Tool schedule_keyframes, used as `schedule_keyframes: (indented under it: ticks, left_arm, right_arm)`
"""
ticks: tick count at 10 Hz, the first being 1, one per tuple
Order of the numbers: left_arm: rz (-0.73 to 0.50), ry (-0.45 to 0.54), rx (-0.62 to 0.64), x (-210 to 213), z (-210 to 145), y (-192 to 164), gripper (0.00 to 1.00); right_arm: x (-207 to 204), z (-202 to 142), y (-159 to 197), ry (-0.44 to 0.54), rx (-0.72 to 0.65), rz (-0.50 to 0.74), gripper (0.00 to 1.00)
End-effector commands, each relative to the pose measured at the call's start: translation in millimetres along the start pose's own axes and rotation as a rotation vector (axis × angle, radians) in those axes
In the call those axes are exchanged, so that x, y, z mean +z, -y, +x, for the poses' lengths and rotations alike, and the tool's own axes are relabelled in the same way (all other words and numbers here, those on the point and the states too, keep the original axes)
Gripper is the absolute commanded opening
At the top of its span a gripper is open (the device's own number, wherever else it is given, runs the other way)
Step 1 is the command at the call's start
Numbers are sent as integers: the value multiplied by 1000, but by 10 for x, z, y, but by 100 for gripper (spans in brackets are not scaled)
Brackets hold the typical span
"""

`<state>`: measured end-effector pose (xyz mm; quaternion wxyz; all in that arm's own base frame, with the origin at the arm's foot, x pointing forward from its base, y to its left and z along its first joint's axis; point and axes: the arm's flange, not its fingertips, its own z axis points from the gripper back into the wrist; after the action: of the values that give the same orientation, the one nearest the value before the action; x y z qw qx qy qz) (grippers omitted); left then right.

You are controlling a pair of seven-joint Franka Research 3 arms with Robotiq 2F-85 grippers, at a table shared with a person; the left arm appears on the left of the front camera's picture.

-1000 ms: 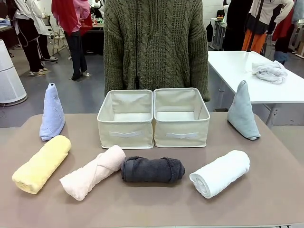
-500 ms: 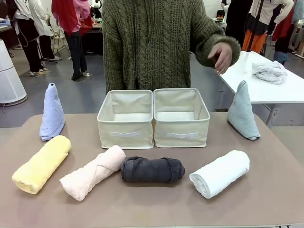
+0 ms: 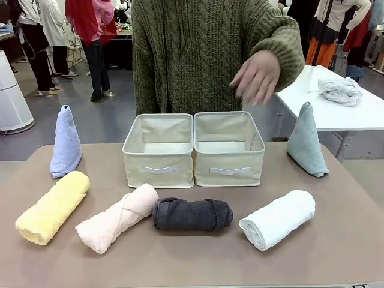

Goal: Sort the towels based on their folding style.
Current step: Pick up one triangle-folded towel and place it in the left Fabric basket.

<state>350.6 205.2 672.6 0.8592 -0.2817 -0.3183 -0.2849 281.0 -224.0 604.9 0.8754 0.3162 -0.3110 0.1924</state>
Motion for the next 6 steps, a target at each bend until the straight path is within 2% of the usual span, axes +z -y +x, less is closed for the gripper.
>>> schedule_keyframes:
  ticks: [1, 2, 3, 4, 6]
  left_arm:
    - [45, -84, 29, -146, 207, 71, 100]
    - [41, -101, 50, -196, 297, 18, 100]
    - [21, -108, 92, -170, 200, 55, 100]
    - [37, -54, 8, -172, 272, 79, 100]
    - [37, -54, 8, -172, 272, 79, 100]
  right_arm:
    - [-10, 3, 3, 9, -2, 11, 100]
    - [-10, 3, 3, 9, -2, 11, 100]
    - [-10, 3, 3, 9, -2, 11, 100]
    - [-10, 3, 3, 9, -2, 11, 100]
    - [-10, 3, 3, 9, -2, 11, 100]
